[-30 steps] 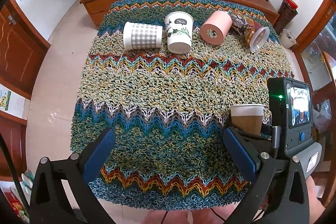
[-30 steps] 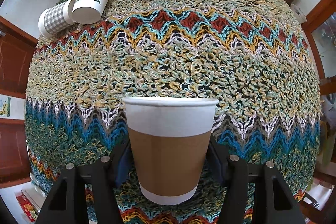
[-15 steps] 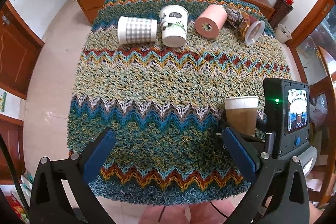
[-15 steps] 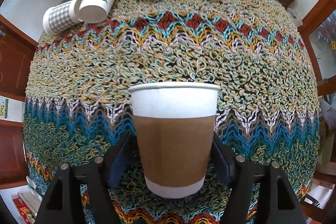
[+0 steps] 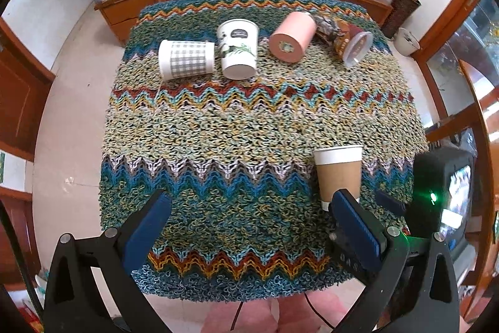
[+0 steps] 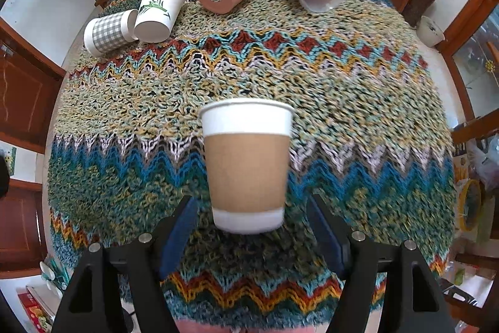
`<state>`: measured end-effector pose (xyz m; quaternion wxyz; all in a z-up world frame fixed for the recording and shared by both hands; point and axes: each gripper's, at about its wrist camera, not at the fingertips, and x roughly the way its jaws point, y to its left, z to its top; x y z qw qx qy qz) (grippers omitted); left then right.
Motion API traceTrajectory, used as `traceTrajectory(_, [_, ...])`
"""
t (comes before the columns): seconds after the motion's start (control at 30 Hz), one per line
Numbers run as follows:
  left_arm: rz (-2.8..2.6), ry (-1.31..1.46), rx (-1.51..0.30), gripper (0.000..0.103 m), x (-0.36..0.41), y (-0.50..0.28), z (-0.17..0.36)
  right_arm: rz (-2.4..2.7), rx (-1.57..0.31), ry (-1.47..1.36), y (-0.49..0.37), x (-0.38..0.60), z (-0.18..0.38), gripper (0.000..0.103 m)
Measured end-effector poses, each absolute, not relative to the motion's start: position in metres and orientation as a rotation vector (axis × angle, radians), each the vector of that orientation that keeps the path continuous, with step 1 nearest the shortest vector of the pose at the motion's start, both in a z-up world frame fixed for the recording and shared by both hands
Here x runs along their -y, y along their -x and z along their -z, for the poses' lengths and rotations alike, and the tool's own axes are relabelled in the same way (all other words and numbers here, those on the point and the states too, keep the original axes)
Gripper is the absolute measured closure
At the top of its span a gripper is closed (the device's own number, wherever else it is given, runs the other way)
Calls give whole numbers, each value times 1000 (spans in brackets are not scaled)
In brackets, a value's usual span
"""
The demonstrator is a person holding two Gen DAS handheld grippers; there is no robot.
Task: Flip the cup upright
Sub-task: 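Close the left tool on the brown cup while the right tool releases it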
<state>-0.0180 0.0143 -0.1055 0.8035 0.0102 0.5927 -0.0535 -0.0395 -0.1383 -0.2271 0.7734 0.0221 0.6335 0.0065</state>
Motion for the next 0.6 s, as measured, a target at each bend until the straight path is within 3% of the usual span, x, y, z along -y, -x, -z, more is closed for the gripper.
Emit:
traceTrajectory(0.4, [212,-82,-1325,1,27,10,108,148,-1366,-136,120,196,186,30])
traceTrajectory(0.6, [218,-89,-1348,1,52,3,121,174,-1351,-155,110,241,167,30])
